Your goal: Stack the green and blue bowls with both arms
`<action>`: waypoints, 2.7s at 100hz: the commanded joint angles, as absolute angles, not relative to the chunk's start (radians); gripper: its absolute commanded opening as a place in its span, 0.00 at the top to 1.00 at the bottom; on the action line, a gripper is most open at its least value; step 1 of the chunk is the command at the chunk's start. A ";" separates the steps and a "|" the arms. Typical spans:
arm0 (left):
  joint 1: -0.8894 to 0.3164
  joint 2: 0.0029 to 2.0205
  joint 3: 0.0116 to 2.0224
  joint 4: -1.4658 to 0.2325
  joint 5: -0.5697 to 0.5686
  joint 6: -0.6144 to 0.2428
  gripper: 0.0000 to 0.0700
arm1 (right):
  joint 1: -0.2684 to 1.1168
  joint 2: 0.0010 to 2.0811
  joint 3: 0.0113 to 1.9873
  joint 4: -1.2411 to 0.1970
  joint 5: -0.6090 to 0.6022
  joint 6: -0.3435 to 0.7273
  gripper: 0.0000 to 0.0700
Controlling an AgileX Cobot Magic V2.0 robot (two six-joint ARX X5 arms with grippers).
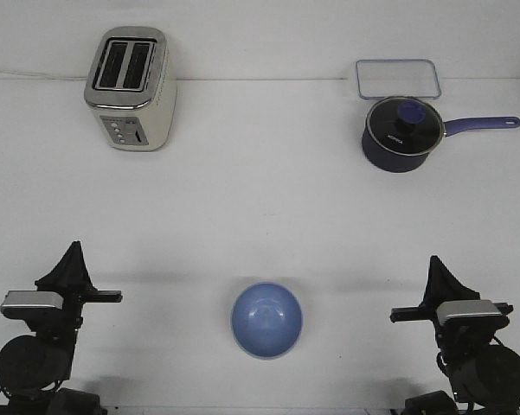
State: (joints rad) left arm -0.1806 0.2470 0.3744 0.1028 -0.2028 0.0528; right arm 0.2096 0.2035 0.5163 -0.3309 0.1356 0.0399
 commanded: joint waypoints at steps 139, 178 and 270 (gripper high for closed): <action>0.015 0.004 0.014 0.129 -0.018 -0.022 0.98 | 0.213 0.204 0.517 -0.321 0.139 0.029 1.00; 0.015 0.005 0.014 0.129 -0.018 -0.022 0.98 | 0.213 0.204 0.517 -0.321 0.139 0.029 1.00; 0.015 0.005 0.014 0.129 -0.018 -0.022 0.98 | -0.027 0.001 0.024 -0.104 0.047 -0.241 1.00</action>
